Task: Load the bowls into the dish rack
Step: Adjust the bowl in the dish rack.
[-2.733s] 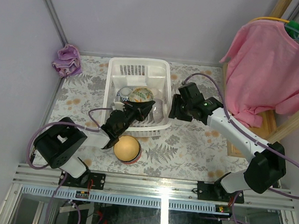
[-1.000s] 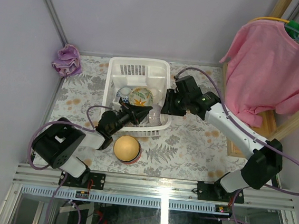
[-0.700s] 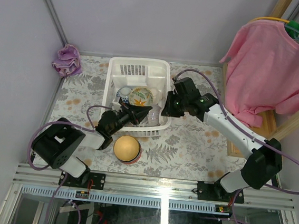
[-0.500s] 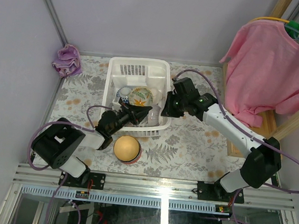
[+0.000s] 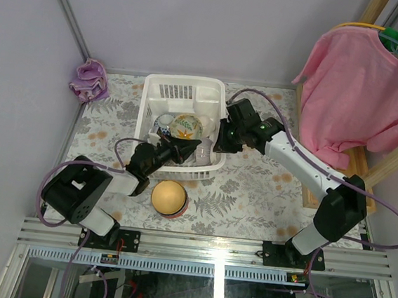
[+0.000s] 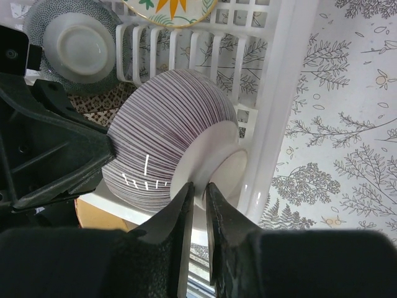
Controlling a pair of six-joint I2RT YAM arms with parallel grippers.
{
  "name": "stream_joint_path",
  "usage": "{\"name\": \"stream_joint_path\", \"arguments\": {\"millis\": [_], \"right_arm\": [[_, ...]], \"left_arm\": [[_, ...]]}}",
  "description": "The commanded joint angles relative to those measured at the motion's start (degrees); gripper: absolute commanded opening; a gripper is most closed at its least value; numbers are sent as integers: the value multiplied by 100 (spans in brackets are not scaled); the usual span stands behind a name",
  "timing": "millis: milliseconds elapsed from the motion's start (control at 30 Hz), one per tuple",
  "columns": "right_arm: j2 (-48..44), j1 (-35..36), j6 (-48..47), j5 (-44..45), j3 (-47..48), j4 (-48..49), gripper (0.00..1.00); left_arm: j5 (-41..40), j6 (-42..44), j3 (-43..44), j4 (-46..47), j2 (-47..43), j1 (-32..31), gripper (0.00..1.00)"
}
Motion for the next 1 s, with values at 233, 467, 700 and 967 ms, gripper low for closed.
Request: {"name": "stream_joint_path", "arguments": {"millis": [233,467,700,967], "right_arm": [[168,103,-89,-237,899,255,19],[341,103,-113,-299,1086,207,18],[244,103,-117,-246,952,189,18],[127,103,-143,-180,853,69,18]], "left_arm": [[622,961,381,-2565,-134,193,2],[604,1327,383,-3045,-399,216,3],[703,979,219,-2273,-263,302,0],[558,728,474,-2116,-350,403,0]]}}
